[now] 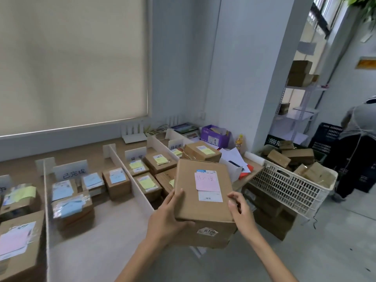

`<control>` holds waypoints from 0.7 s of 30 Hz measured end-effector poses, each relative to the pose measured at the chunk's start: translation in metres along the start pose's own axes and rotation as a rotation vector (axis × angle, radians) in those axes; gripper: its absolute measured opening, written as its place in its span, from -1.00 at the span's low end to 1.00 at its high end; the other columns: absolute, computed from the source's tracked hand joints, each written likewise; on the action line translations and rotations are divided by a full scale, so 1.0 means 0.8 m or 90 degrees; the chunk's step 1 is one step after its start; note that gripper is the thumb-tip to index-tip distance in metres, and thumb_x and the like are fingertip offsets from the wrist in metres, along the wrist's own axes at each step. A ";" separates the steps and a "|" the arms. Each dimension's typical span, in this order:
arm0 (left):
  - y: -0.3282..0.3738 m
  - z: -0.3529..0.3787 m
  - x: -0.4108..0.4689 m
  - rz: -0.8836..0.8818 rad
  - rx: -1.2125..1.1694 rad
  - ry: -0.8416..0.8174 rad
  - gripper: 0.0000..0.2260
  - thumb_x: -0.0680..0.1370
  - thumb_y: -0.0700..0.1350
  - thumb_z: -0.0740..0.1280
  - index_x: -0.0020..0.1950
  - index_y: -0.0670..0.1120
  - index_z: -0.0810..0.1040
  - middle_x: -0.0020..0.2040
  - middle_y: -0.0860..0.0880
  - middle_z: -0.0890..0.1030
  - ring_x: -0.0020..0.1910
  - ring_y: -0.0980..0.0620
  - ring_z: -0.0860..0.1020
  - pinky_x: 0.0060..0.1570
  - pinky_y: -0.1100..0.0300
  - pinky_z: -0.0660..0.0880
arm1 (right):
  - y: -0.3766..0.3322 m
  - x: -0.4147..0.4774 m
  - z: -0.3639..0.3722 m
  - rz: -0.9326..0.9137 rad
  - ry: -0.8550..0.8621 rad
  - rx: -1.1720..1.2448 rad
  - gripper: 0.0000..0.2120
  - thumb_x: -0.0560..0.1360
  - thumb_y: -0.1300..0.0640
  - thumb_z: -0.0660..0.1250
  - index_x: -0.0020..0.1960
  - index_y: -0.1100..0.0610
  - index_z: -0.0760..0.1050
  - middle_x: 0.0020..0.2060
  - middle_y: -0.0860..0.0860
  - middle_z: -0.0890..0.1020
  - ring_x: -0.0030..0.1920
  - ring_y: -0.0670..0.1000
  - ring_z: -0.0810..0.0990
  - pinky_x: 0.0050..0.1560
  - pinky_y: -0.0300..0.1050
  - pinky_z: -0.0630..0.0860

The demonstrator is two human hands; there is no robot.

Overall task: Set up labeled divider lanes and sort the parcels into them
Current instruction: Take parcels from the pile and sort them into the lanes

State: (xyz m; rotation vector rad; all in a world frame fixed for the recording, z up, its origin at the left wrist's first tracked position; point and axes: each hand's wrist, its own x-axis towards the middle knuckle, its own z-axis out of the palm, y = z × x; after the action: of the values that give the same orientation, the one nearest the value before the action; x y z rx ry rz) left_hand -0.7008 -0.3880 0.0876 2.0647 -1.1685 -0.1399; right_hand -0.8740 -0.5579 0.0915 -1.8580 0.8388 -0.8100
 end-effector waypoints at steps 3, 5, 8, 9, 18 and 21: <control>0.012 0.025 0.060 0.004 -0.008 0.016 -0.11 0.25 0.28 0.43 0.47 0.33 0.03 0.50 0.28 0.09 0.26 0.06 0.45 0.22 0.13 0.42 | 0.010 0.064 -0.021 -0.001 0.005 0.000 -0.88 0.61 0.12 0.15 0.10 -0.03 0.42 0.03 -0.14 0.54 0.02 -0.18 0.49 -0.15 -0.34 0.41; 0.019 0.041 0.091 0.001 -0.009 0.022 -0.11 0.23 0.31 0.41 0.47 0.32 0.05 0.50 0.28 0.12 0.26 0.05 0.46 0.23 0.08 0.42 | 0.021 0.099 -0.034 0.005 0.007 0.005 -0.87 0.61 0.15 0.16 0.11 0.02 0.43 0.04 -0.15 0.53 0.04 -0.22 0.48 -0.14 -0.36 0.41; 0.029 0.067 0.135 0.007 -0.013 0.048 -0.08 0.19 0.37 0.38 0.47 0.30 0.06 0.46 0.30 0.21 0.24 0.08 0.49 0.19 0.05 0.47 | 0.037 0.149 -0.056 -0.004 0.006 0.013 -0.87 0.60 0.16 0.18 0.10 0.02 0.46 0.01 -0.15 0.54 0.00 -0.21 0.49 -0.13 -0.35 0.39; 0.035 0.076 0.151 0.010 -0.010 0.060 -0.09 0.18 0.38 0.38 0.46 0.30 0.07 0.46 0.30 0.23 0.23 0.09 0.50 0.18 0.06 0.47 | 0.042 0.166 -0.066 -0.003 0.005 0.021 -0.86 0.60 0.17 0.19 0.09 0.01 0.46 0.00 -0.14 0.54 -0.01 -0.20 0.49 -0.13 -0.34 0.39; 0.128 0.197 0.291 0.026 -0.004 0.071 -0.19 0.31 0.34 0.39 0.48 0.22 0.13 0.48 0.20 0.23 0.23 0.01 0.49 0.15 0.03 0.50 | 0.101 0.341 -0.188 0.000 -0.009 0.077 -0.86 0.55 0.19 0.27 0.11 0.09 0.48 -0.02 -0.06 0.52 -0.07 -0.14 0.50 -0.11 -0.24 0.45; 0.157 0.247 0.322 0.002 -0.019 0.063 -0.20 0.31 0.33 0.39 0.47 0.17 0.17 0.44 0.18 0.28 0.18 0.05 0.51 0.12 0.07 0.52 | 0.130 0.391 -0.230 -0.004 -0.057 0.053 -0.86 0.55 0.19 0.28 0.11 0.08 0.49 -0.02 -0.06 0.52 -0.08 -0.19 0.49 -0.19 -0.29 0.44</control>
State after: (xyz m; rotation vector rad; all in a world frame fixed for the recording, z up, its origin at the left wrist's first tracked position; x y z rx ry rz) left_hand -0.7237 -0.7355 0.0927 2.0210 -1.1026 -0.0521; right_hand -0.8715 -0.9342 0.1223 -1.8106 0.7326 -0.7482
